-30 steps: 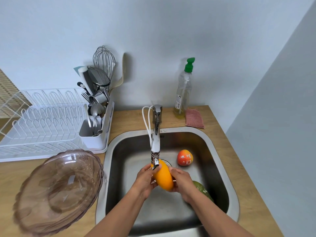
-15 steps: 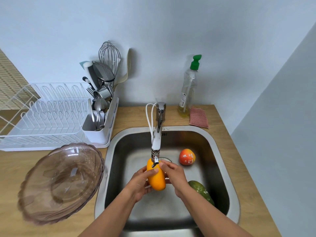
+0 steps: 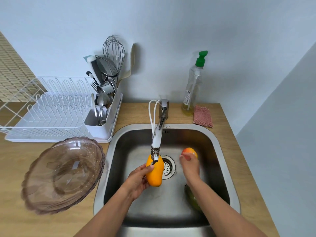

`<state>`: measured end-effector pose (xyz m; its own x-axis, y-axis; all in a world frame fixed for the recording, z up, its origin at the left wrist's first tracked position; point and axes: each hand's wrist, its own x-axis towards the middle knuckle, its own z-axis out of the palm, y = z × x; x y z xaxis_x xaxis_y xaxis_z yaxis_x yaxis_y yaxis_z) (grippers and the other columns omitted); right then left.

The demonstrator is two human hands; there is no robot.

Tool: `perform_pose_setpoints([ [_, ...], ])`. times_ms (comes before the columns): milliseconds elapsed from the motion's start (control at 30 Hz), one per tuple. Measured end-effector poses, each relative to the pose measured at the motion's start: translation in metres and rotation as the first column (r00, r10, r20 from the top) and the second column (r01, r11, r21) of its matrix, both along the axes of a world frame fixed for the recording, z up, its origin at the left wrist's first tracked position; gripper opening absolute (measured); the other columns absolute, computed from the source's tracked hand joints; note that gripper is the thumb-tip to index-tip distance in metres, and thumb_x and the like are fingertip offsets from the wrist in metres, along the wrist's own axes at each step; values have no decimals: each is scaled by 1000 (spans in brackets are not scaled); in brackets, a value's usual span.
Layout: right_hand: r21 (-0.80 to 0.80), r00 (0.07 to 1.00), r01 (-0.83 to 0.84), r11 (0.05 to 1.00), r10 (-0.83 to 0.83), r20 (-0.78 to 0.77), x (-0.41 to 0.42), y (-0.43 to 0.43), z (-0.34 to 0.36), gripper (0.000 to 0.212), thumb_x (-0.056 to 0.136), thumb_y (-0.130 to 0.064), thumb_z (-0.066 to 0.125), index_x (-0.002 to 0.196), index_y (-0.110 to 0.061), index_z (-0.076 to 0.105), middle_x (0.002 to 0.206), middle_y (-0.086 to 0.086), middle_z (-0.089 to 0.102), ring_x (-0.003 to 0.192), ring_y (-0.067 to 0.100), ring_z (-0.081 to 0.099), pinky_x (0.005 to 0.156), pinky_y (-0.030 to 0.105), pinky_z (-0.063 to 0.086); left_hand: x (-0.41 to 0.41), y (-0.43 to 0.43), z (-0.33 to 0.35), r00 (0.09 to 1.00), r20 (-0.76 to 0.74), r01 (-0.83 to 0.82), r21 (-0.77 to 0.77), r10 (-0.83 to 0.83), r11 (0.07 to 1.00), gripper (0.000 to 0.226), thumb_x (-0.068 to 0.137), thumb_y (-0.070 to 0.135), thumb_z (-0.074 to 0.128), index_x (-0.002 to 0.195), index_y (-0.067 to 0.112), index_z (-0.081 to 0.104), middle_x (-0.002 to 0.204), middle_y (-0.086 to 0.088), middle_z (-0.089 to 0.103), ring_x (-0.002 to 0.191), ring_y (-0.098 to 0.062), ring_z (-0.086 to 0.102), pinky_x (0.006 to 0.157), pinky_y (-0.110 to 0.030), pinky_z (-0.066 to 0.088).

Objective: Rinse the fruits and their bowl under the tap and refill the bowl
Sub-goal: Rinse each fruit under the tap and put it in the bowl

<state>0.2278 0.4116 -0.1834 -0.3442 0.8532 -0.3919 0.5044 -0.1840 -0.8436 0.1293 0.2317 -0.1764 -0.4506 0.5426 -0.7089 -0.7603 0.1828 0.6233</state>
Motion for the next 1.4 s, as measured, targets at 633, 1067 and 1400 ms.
perform_pose_setpoints([
  [633,105,912,-225,969,171,374,3,39,-22,79,78,-39,78,140,-18,34,140,17,43,120,41,53,96,44,45,4,-14,19,991,-132,-29,-109,15,994,66,79,17,81,136,21,50,133,-9,58,116,-31,60,80,-42,56],
  [1067,20,879,-477,878,477,25,0,-65,14,72,74,-18,82,135,-31,45,131,6,42,109,22,54,97,32,48,-4,-44,47,737,-670,-177,-69,86,982,64,76,16,84,132,27,54,127,1,59,111,-17,59,83,-30,52],
  [1400,-11,899,-437,900,436,-42,-5,-79,22,68,71,-21,82,126,-30,43,125,2,50,104,21,58,93,53,54,-44,-77,125,597,-747,-305,126,293,944,53,82,9,79,128,16,53,118,-4,60,96,-4,60,74,-21,51],
])
